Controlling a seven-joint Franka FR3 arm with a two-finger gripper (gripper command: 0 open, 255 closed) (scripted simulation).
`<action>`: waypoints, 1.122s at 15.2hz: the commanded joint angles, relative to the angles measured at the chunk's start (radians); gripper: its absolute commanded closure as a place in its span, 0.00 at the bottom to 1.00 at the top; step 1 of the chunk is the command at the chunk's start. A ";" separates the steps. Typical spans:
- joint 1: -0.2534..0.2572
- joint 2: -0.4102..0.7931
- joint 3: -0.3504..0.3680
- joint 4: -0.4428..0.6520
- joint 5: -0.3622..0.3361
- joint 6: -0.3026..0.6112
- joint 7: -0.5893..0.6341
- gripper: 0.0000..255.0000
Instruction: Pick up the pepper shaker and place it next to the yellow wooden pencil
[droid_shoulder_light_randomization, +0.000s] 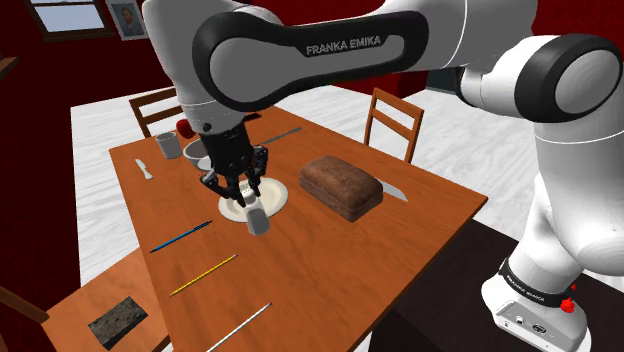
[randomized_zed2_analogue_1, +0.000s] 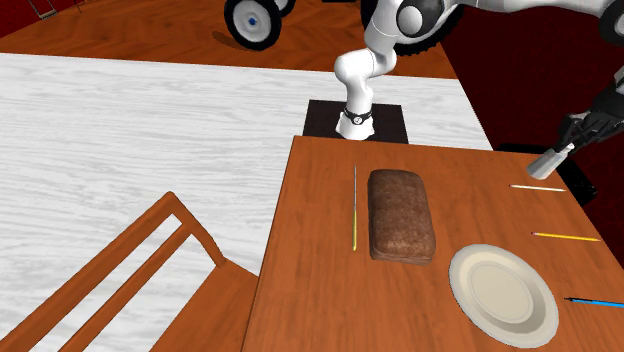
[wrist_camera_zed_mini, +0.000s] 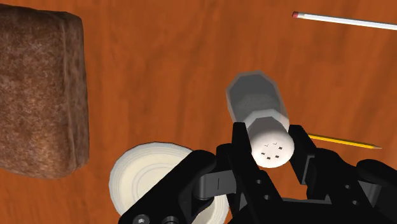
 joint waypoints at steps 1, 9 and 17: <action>-0.004 -0.003 0.000 -0.030 0.001 0.028 0.003 1.00; -0.020 -0.013 -0.002 -0.155 0.002 0.141 0.012 1.00; -0.029 -0.005 -0.006 -0.251 -0.004 0.244 0.023 1.00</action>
